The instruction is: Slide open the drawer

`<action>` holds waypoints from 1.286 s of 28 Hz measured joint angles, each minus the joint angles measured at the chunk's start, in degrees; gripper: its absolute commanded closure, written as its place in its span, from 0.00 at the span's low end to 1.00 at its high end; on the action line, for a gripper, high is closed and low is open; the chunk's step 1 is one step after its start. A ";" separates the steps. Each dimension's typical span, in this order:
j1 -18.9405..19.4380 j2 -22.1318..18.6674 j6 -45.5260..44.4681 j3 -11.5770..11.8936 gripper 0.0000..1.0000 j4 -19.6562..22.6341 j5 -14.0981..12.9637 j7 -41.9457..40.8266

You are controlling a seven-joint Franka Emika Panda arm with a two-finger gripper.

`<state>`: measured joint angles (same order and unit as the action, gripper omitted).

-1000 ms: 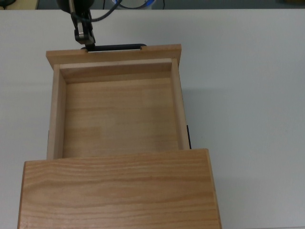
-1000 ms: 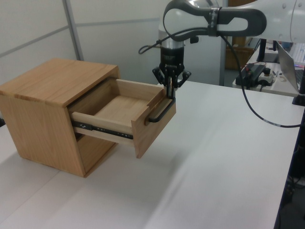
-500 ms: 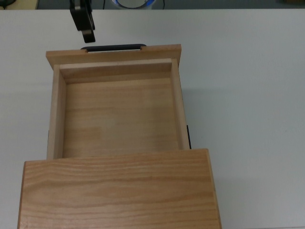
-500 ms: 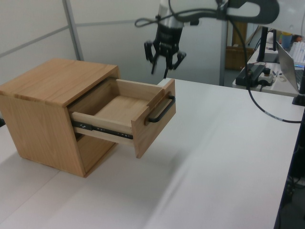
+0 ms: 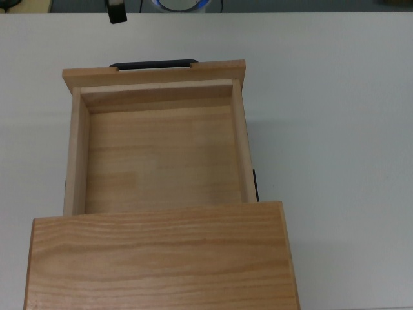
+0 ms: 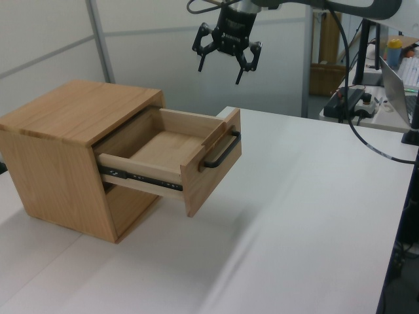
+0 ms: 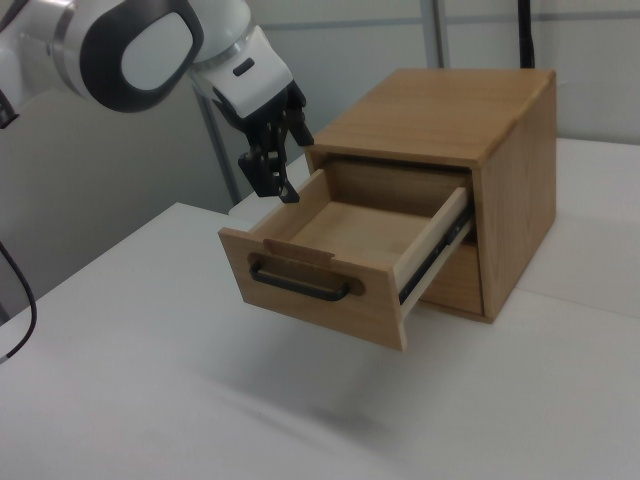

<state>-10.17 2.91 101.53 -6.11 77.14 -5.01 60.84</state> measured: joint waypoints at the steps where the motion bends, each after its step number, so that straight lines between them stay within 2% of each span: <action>1: -0.01 -0.19 0.00 0.02 0.00 -0.03 0.00 -1.53; 6: -0.02 -2.18 -2.07 0.07 0.00 -0.06 0.00 -9.71; 13: -0.03 -4.83 -14.06 0.08 0.00 -0.07 0.08 -24.27; 23: -0.01 -5.61 -20.70 0.00 0.00 -0.01 1.10 -40.58; 29: 0.02 -5.60 -21.67 -0.28 0.00 0.16 5.63 -53.87; 36: 0.02 -4.70 -21.72 -0.53 0.00 0.91 11.30 -63.09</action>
<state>-10.15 -1.79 79.82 -6.64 78.06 6.29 -2.24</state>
